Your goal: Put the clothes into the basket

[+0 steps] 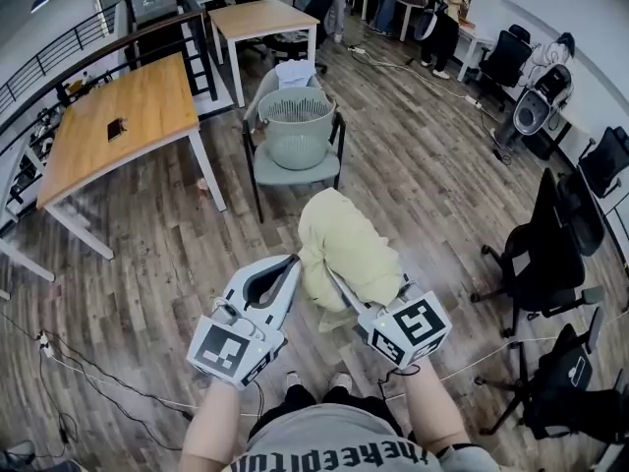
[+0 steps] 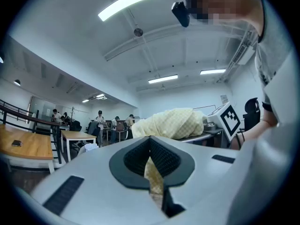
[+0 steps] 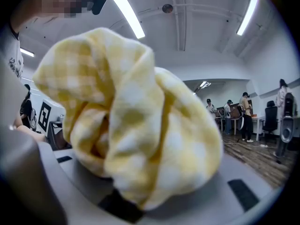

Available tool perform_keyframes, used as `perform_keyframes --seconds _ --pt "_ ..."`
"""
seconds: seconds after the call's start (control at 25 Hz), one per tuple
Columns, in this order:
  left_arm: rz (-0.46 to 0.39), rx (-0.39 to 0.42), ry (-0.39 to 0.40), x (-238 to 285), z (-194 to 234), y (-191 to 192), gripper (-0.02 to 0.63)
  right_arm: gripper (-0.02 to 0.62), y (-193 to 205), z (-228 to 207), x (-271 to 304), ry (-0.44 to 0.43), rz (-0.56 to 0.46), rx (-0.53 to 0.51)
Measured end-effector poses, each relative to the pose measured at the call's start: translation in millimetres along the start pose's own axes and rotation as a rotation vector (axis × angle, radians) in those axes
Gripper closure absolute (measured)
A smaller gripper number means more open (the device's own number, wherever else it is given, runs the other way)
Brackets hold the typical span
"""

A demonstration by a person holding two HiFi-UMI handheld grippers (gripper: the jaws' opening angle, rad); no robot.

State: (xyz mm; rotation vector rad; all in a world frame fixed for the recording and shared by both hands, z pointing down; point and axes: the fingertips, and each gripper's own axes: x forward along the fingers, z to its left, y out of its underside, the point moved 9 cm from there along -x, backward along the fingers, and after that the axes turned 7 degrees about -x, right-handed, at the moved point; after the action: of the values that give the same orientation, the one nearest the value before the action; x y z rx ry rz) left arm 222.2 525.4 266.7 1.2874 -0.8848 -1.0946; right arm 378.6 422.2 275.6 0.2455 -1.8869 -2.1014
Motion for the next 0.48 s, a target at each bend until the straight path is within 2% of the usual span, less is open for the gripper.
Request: perform_keyframes --seconds 0.28,0.48 --pt "-0.01 -0.001 0.041 -6 26 0 0.592 0.391 1 12 18 0.04 0.005 0.018" --pt "-0.01 -0.017 0.06 1 43 4 0.592 0.391 0 5 28 0.06 -0.016 0.045"
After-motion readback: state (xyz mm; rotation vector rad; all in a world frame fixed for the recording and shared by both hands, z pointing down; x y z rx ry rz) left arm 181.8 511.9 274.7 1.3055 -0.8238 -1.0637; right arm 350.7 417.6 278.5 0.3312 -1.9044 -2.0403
